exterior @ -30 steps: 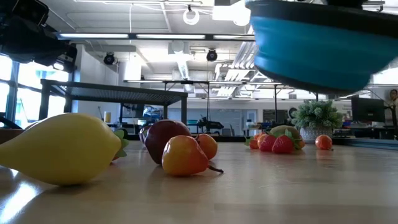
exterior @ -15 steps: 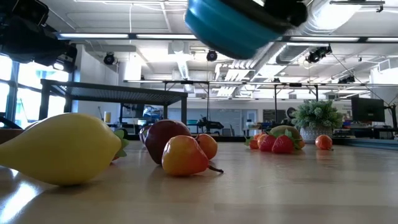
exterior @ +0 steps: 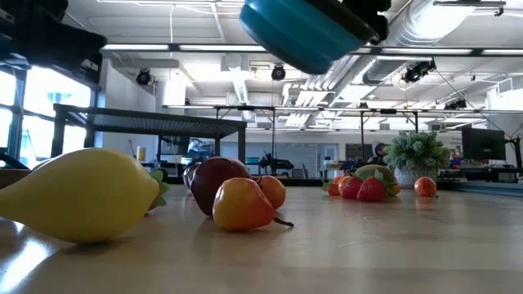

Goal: Pick & Place Fruit
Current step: Put the blue strainer bowl on the shelf

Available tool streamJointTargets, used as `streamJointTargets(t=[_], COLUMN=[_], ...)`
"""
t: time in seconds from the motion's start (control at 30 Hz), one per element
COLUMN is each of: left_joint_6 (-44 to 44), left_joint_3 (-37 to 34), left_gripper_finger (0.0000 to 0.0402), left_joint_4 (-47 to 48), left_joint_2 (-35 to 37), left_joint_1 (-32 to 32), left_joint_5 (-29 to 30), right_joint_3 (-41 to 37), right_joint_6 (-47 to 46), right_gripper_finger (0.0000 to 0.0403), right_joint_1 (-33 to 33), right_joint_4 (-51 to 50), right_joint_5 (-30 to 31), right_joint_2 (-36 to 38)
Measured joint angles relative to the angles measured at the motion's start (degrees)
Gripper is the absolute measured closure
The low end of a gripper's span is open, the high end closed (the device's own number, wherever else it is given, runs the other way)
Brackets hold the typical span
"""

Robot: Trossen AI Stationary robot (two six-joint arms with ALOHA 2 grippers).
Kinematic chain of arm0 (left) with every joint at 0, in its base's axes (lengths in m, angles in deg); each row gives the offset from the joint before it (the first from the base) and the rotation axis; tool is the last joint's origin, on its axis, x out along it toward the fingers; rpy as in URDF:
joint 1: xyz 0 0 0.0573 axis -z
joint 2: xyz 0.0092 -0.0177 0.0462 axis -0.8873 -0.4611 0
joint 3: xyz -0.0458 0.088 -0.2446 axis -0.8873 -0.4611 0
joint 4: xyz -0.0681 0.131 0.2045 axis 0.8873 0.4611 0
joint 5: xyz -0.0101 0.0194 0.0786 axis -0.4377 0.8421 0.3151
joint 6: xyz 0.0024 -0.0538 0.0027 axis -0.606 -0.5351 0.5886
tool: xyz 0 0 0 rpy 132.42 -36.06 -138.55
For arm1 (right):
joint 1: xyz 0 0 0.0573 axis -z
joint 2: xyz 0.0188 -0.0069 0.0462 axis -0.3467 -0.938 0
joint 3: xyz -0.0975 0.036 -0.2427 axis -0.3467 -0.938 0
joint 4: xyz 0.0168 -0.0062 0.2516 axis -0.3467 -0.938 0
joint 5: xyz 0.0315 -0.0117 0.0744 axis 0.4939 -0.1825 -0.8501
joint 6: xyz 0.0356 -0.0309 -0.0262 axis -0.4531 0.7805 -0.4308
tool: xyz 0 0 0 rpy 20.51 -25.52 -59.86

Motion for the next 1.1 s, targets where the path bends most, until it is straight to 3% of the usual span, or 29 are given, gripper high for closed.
streamJointTargets(t=[0.23, 0.4, 0.73, 1.1], left_joint_6=[0.14, 0.35, 13.41, 25.63], left_joint_3=[0.19, 4.04, 20.46, 42.75], left_gripper_finger=[0.04, 0.0401, 0.0401, 0.0401], left_joint_4=[-0.91, -0.82, 0.36, 13.89], left_joint_2=[-4.9, -12.54, -36.69, -60.81], left_joint_1=[-0.02, -0.02, -0.02, 0.0], left_joint_5=[7.27, 9.88, 15.21, 15.15], right_joint_3=[0.0, 0.04, 0.04, 0.04], right_joint_6=[-0.6, -2.54, -1.47, 1.3], right_gripper_finger=[0.0393, 0.0393, 0.0393, 0.0393], right_joint_1=[2.29, 4.13, 7.21, 11.88], right_joint_4=[-3.77, -6.15, -6.87, -11.45], right_joint_5=[-2.08, -4.23, -13.02, -15.7], right_joint_2=[0.0, -1.09, -7.04, -8.87])
